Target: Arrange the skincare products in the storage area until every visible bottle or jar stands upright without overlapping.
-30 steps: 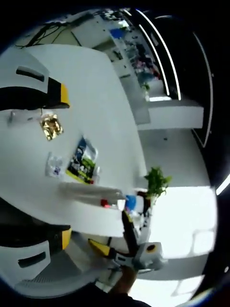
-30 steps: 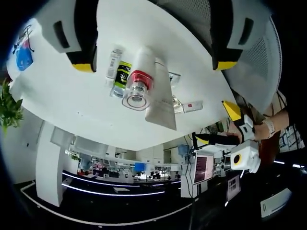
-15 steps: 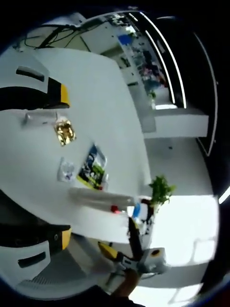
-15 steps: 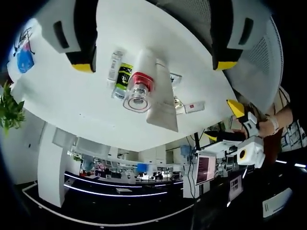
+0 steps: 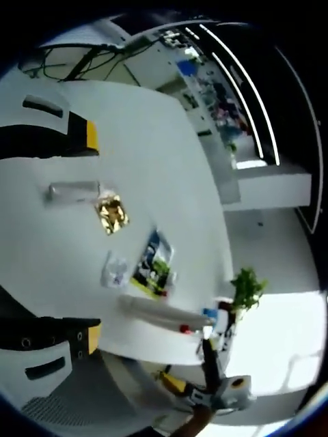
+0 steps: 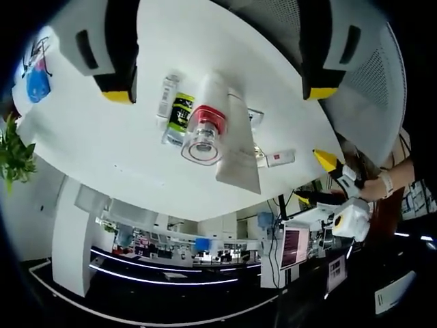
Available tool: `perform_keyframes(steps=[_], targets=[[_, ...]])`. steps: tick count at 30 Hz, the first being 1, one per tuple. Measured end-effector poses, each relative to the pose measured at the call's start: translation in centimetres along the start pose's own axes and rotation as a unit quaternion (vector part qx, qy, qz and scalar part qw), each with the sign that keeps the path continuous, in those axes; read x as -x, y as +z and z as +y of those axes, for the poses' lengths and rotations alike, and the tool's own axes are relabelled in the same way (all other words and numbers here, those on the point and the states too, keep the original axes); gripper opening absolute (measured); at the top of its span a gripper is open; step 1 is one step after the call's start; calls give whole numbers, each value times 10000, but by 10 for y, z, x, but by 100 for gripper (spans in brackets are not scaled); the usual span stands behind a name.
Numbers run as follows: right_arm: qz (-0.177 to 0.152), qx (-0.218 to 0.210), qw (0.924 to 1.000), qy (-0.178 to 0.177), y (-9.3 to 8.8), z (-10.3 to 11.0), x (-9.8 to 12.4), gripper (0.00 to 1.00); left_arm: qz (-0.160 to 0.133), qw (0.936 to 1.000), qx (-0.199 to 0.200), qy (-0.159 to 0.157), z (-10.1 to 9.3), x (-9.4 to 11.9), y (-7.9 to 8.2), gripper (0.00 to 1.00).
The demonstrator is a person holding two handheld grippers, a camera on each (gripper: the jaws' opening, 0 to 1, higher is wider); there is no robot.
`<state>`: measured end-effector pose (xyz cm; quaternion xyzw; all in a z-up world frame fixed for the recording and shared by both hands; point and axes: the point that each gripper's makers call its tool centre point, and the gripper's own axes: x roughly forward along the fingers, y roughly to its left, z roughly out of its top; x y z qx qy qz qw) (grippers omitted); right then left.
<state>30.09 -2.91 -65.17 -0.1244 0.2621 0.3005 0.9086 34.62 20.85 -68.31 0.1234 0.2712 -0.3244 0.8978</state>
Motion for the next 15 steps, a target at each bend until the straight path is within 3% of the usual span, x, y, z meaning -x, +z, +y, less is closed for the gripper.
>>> perform_keyframes(steps=[4, 9, 15], targets=[[34, -50, 10000, -27, -3, -3, -2, 100, 224, 9997, 5, 39, 13, -10, -12, 85], [95, -72, 9999, -21, -6, -5, -5, 100, 835, 9963, -201, -66, 26, -23, -34, 78], [184, -98, 9998, -7, -8, -7, -10, 100, 1257, 9917, -214, -137, 40, -41, -47, 70]])
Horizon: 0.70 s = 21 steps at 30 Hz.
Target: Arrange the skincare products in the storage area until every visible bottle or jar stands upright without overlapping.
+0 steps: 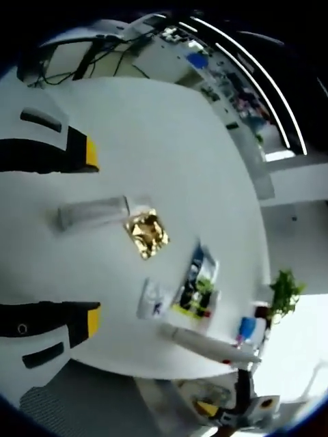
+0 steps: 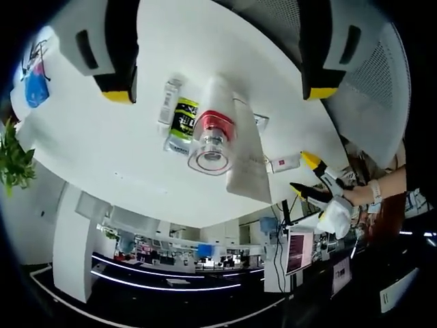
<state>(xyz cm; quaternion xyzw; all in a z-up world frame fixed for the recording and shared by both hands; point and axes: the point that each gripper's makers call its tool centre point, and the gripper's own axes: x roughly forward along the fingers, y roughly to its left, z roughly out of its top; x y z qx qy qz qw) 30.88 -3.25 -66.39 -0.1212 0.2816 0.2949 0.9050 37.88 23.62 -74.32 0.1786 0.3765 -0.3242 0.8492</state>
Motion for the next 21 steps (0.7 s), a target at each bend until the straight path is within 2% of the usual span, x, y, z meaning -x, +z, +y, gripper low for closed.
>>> perform_keyframes(steps=[7, 9, 11, 17, 21], targets=[[69, -50, 10000, 6, -4, -2, -2, 100, 319, 9994, 136, 36, 18, -18, -3, 56], [107, -64, 9999, -6, -7, -3, -2, 100, 552, 9983, 171, 71, 20, -23, -7, 57], [126, -78, 9999, -17, -8, -4, -3, 100, 626, 9979, 110, 78, 21, -25, -8, 54], [162, -148, 9997, -49, -11, -7, -4, 100, 811, 9964, 263, -13, 22, -33, -11, 41], [190, -176, 9996, -60, -14, -9, -4, 100, 1005, 9949, 115, 0, 23, -37, -16, 32]])
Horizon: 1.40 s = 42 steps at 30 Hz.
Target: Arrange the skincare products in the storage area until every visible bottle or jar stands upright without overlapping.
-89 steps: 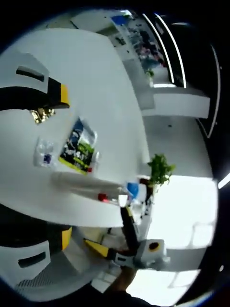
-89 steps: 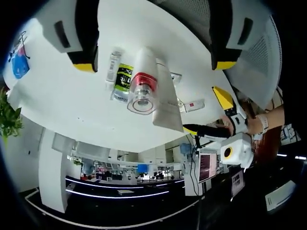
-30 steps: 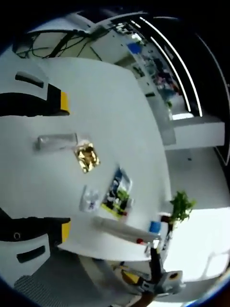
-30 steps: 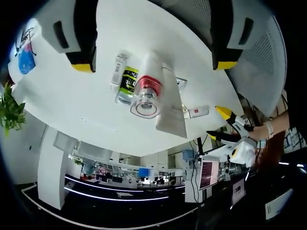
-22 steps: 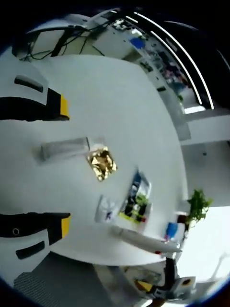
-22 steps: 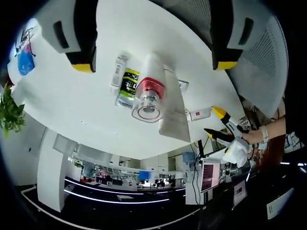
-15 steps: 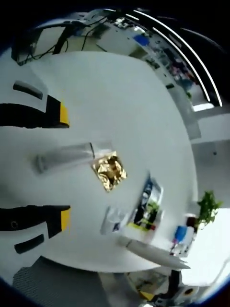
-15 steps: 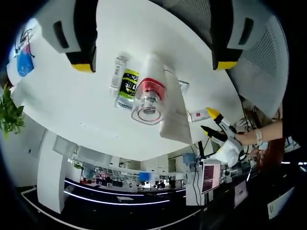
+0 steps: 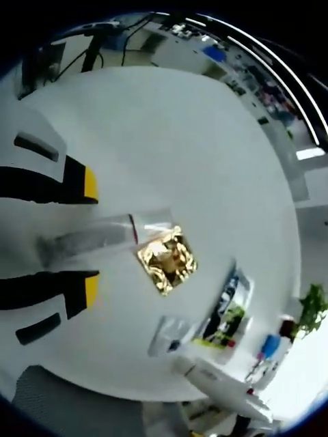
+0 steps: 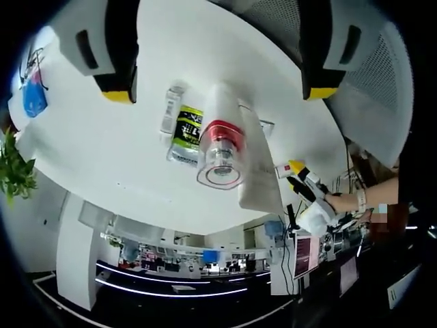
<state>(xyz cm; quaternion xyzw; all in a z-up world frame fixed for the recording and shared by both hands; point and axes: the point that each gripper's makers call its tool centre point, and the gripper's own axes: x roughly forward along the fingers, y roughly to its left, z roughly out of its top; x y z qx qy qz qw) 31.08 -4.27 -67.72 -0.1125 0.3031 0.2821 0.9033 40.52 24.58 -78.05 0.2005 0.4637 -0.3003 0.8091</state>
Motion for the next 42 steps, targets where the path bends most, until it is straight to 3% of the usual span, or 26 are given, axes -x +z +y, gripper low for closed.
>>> perform_keyframes(steps=[4, 8, 18, 21, 25, 30, 35, 42], targets=[[19, -40, 10000, -17, -2, -1, -1, 100, 65, 9998, -170, 22, 2, 0, 2, 29], [32, -60, 10000, 12, -4, 2, -1, 100, 101, 9999, 37, -131, 0, -3, 4, 20], [-31, -114, 9999, -39, -1, 4, 4, 100, 82, 9997, 120, -204, 1, -5, 6, 17], [-65, -113, 9999, -38, -2, 6, 6, 100, 108, 9998, -18, -151, 0, -4, 5, 17], [-47, -133, 9999, 14, -7, 11, 5, 100, 41, 9997, 128, -200, -3, 1, 4, 17], [-93, -160, 9998, 55, -8, 14, 6, 100, -189, 9993, 185, -257, -7, 11, 7, 16], [-237, -269, 9994, 40, -5, 14, 7, 100, -564, 9963, 492, -425, -15, 26, 14, 16], [-202, -423, 9989, 55, -9, 17, 7, 99, -1167, 9885, 716, -641, -34, 51, 27, 17]])
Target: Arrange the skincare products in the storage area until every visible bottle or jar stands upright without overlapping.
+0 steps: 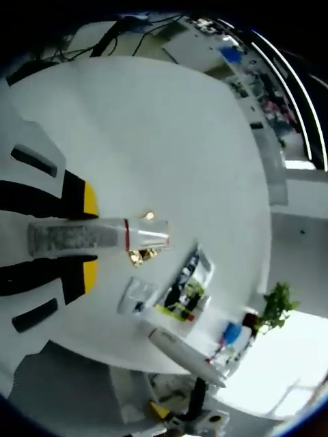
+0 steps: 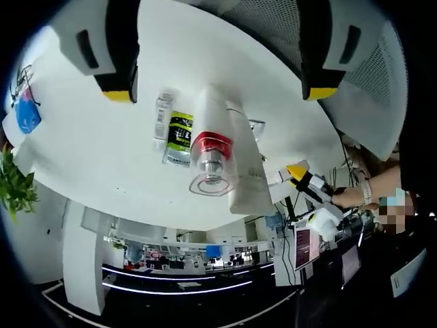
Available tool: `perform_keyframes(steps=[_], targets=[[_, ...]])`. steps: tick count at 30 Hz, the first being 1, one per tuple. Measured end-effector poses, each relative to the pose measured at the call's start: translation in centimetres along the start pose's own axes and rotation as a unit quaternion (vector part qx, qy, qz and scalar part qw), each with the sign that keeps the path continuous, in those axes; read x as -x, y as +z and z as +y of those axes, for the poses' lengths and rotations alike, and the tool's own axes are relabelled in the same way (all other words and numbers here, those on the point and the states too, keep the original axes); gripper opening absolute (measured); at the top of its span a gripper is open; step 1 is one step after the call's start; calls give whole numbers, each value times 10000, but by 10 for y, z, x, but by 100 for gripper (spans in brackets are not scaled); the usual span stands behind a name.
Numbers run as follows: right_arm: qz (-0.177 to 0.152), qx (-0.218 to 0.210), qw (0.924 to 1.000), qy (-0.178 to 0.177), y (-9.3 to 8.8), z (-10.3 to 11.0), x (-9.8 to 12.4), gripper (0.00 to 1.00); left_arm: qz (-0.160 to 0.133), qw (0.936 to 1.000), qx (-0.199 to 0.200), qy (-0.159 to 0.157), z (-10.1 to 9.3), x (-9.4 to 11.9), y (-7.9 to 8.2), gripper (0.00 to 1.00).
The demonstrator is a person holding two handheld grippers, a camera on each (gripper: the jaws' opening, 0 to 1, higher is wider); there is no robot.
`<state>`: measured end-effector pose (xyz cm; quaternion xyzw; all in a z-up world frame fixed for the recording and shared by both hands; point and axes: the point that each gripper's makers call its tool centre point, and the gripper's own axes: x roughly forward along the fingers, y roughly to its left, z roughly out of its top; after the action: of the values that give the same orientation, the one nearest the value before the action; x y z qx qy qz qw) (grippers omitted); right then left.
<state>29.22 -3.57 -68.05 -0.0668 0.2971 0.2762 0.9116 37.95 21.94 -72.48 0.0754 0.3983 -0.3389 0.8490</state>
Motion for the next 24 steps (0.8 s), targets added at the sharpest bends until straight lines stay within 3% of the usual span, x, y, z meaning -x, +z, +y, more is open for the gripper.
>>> perform_keyframes(steps=[7, 10, 18, 24], targets=[[-43, -181, 9998, 78, 0, 4, 5, 95, -409, 9991, -50, -29, -20, 15, 12, 17], [-45, -271, 9995, 140, 0, 8, 6, 93, -764, 9971, -34, 13, -28, 24, 21, 17], [-275, -544, 9978, 260, 3, 19, 10, 91, -999, 9950, -6, -1, -44, 41, 23, 17], [-402, -496, 9973, 364, 7, 33, 13, 85, -1154, 9933, -50, -44, -61, 47, 23, 17]])
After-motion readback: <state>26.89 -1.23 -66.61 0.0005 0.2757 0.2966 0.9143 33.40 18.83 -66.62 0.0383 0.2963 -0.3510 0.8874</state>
